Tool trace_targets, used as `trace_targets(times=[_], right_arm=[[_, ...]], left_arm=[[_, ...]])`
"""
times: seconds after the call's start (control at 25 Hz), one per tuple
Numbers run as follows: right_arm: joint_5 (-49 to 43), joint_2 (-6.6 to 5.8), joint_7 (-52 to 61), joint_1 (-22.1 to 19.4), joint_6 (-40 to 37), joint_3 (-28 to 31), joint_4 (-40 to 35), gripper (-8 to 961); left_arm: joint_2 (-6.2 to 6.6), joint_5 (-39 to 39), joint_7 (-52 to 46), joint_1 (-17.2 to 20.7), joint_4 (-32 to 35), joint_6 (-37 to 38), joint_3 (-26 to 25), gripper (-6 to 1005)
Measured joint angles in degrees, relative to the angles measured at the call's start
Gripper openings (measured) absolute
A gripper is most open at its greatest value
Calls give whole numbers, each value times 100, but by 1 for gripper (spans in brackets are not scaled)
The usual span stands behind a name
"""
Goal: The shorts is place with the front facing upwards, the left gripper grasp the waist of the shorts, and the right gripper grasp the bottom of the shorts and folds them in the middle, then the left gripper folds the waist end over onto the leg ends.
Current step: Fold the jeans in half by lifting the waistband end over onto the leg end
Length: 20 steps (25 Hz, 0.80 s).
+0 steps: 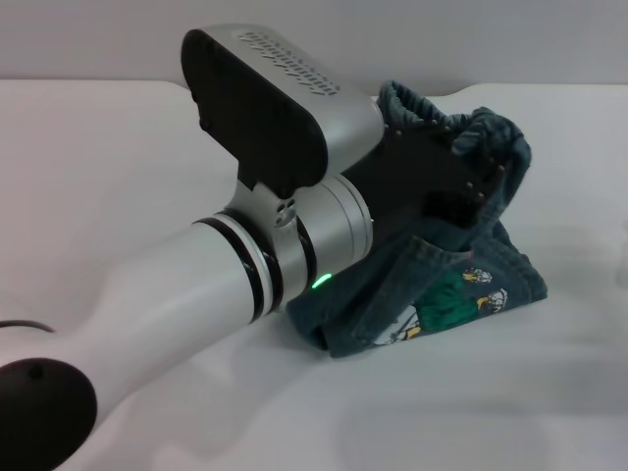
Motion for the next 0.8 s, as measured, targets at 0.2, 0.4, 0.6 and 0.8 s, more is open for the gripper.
trace_targets(times=[0.2,0.4,0.6,0.8], right_arm=[[0,0,15,-40,204,-6,1,1],[0,8,25,-104,343,-25,1,1],[0,17,29,-154,438,-55,-12,1],[-74,26,31,-245,745,-59,-21,1]], left_arm=[[-6,-61,-32,-214,170,-152,1,399],[-2,-286,-79,-525,396,-439,-48,564],[-8,-276,-17,-581,471,-384,-9,664],[-8,-265,7,-578,577,-161,-3,765]])
